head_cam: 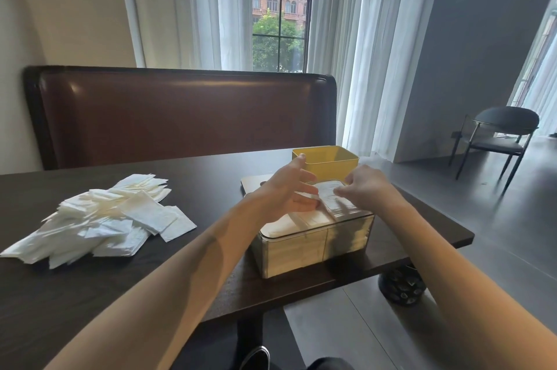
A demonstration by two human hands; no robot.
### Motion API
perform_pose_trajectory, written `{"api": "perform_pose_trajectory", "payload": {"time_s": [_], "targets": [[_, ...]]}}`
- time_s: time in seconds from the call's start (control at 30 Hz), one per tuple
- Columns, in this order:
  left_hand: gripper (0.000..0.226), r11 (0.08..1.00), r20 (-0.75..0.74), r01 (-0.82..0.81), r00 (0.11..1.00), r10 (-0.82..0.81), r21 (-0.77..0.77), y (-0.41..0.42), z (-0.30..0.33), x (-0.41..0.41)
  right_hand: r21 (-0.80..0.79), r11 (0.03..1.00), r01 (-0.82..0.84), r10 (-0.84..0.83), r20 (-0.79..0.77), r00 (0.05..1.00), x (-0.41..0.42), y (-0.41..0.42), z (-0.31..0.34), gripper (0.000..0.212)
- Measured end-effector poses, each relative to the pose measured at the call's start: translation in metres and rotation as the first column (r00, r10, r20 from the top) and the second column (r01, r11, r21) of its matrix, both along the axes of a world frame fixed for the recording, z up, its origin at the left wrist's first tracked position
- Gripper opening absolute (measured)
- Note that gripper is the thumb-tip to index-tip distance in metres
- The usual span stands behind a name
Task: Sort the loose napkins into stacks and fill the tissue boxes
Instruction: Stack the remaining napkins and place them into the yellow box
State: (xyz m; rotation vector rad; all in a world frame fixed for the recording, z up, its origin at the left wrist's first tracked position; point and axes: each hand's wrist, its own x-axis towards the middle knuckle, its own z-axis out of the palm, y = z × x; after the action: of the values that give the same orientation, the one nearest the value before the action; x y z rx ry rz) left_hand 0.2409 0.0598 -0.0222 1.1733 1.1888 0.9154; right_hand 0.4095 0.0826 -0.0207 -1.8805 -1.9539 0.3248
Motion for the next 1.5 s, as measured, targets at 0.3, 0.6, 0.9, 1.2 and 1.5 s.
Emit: {"api": "perform_pose_trajectory", "payload": {"time_s": [0.3,0.6,0.9,1.2,1.5], "targets": [[0.062,1.000,0.008,-0.003,1.000,0.003,0.003,-0.003,0.000,0.001,-0.084,0.996,0.000,0.006,0.076,0.997,-0.012,-0.006,0.004,0.034],[0.063,0.999,0.040,-0.039,0.998,0.038,0.037,-0.006,0.000,-0.007,0.060,0.997,-0.038,0.058,-0.380,0.923,-0.003,-0.005,0.001,0.037],[0.030,0.974,0.191,-0.203,0.965,0.182,0.097,-0.012,0.009,-0.027,0.031,0.992,-0.125,0.095,-0.832,0.547,-0.017,-0.016,0.015,0.047],[0.039,0.903,0.152,-0.358,0.932,0.330,0.237,-0.009,-0.004,-0.057,-0.106,0.941,-0.320,0.105,-0.809,0.579,-0.053,-0.029,0.010,0.038],[0.011,0.856,-0.002,-0.388,0.911,0.413,0.340,-0.012,-0.014,-0.081,-0.312,0.907,-0.284,0.047,-0.594,0.803,-0.072,-0.032,0.006,0.035]]}}
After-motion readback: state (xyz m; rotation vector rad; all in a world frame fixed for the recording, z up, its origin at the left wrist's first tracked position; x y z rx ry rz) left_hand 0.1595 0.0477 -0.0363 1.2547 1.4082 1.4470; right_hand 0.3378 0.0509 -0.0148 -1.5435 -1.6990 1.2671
